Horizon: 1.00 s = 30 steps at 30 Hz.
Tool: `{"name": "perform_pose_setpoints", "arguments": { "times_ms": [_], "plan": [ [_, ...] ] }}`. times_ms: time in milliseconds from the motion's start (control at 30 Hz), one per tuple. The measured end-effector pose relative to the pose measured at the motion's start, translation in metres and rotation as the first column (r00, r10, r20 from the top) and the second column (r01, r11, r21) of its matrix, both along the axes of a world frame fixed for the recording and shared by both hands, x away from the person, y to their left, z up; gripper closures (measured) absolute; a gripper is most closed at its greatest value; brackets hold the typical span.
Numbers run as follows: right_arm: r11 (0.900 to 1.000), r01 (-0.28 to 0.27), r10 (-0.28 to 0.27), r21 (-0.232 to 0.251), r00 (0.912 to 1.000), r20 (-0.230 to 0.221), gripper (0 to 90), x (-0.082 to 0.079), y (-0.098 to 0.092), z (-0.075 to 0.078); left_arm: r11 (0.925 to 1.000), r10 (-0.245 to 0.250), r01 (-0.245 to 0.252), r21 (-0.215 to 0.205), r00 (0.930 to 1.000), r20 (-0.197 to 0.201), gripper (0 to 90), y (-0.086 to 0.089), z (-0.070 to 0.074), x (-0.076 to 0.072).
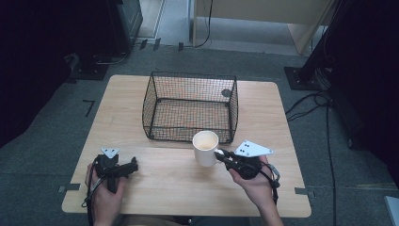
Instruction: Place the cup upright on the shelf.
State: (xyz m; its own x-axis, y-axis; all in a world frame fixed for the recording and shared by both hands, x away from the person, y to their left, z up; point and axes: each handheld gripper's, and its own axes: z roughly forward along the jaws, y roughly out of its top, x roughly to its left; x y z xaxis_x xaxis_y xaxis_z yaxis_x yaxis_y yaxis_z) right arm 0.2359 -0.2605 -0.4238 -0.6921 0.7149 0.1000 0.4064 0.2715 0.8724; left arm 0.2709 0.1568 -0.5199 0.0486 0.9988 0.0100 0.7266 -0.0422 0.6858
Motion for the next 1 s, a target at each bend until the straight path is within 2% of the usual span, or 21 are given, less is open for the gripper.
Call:
{"name": "perform_pose_setpoints", "arguments": {
  "times_ms": [533, 700, 1000],
  "plan": [
    [1.0, -0.007, 0.006, 0.028, 0.9995, 0.029, 80.6, 0.018, 0.01, 0.03, 1.0, 0.0, 0.0, -0.001, 1.0, 0.001, 0.0, 0.0, 0.0, 0.0],
    [0.999, 0.012, -0.014, 0.037, 0.9984, 0.054, 80.6, 0.026, 0.011, 0.044, 1.0, 0.001, -0.001, -0.002, 1.0, 0.001, 0.0, 0.0, 0.0, 0.0],
    [0.998, 0.042, -0.045, 0.045, 0.9966, 0.069, 80.6, 0.039, 0.014, 0.057, 1.0, 0.0, 0.0, -0.001, 1.0, 0.0, 0.0, 0.0, 0.0, 0.0]
  ]
}}
